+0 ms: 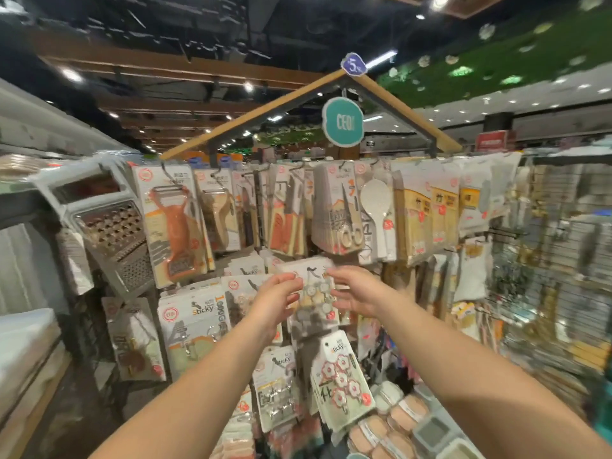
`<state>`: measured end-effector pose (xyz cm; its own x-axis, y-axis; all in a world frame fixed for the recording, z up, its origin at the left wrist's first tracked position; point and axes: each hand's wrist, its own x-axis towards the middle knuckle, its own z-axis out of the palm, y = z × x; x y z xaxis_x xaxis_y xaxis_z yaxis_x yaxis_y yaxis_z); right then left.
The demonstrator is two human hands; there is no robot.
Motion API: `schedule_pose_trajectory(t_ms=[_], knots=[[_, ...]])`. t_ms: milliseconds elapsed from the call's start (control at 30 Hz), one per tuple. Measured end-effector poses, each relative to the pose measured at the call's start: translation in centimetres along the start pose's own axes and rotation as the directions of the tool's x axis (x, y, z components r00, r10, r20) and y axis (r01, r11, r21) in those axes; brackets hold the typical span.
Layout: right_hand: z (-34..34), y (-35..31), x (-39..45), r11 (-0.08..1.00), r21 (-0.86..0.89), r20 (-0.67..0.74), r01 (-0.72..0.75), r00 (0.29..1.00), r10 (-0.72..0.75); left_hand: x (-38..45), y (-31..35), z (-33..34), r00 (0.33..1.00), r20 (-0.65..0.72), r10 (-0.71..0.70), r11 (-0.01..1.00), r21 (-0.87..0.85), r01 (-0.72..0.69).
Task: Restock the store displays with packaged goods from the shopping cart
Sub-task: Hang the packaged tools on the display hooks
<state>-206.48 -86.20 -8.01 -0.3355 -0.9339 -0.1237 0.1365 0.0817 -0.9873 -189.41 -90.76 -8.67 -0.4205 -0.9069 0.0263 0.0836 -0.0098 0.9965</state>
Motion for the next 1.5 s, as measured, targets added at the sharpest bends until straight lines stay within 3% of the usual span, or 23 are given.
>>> schedule_pose_trajectory(t_ms=[200, 333, 433, 533, 633, 800, 867, 1033, 1167, 1267, 1367, 1500], knots=[[-4.0, 9.4, -8.0, 0.994, 0.109, -0.155, -0.031, 0.987, 0.048, -3.7, -6.1, 4.2, 0.981, 0.195, -0.023, 1.000, 0.022, 0.019], [-7.4, 18.3, -15.8, 0.976, 0.161, -0.341, -0.148, 0.919, 0.196, -8.1, -14.1, 7.8, 0.935, 0.337, -0.110, 0.989, 0.126, 0.071], [-10.2, 24.7, -22.7, 0.946, 0.236, -0.488, -0.223, 0.815, 0.314, -13.2, -20.0, 11.5, 0.826, 0.499, -0.263, 0.955, 0.255, 0.150], [-12.7, 30.0, -29.6, 0.906, 0.371, -0.581, -0.204, 0.710, 0.398, -18.4, -25.7, 14.9, 0.695, 0.633, -0.340, 0.915, 0.392, 0.090], [-14.6, 35.1, -36.4, 0.871, 0.437, -0.675, -0.223, 0.559, 0.482, -23.9, -30.7, 17.4, 0.548, 0.673, -0.497, 0.858, 0.476, 0.193], [-15.2, 41.6, -44.9, 0.740, 0.570, -0.673, -0.357, 0.313, 0.670, -30.2, -36.0, 19.3, 0.388, 0.667, -0.636, 0.770, 0.585, 0.256], [-14.9, 43.3, -46.9, 0.672, 0.644, -0.623, -0.365, 0.261, 0.738, -31.6, -37.6, 19.1, 0.363, 0.634, -0.682, 0.725, 0.652, 0.222], [-14.2, 47.0, -47.9, 0.634, 0.679, -0.580, -0.369, 0.260, 0.772, -32.8, -40.6, 17.7, 0.298, 0.540, -0.787, 0.598, 0.788, 0.149], [-12.8, 49.2, -45.8, 0.667, 0.557, -0.665, -0.495, 0.216, 0.715, -32.9, -41.0, 16.4, 0.305, 0.527, -0.793, 0.591, 0.787, 0.176], [-11.7, 50.6, -44.0, 0.649, 0.441, -0.700, -0.620, 0.216, 0.681, -32.3, -41.5, 16.1, 0.336, 0.542, -0.770, 0.600, 0.795, 0.093], [-11.1, 51.0, -42.9, 0.568, 0.407, -0.724, -0.716, 0.127, 0.678, -31.3, -41.1, 16.8, 0.348, 0.560, -0.752, 0.618, 0.783, 0.073], [-10.9, 51.6, -43.2, 0.627, 0.503, -0.725, -0.596, 0.105, 0.681, -29.9, -41.0, 17.7, 0.269, 0.599, -0.754, 0.641, 0.760, 0.105]])
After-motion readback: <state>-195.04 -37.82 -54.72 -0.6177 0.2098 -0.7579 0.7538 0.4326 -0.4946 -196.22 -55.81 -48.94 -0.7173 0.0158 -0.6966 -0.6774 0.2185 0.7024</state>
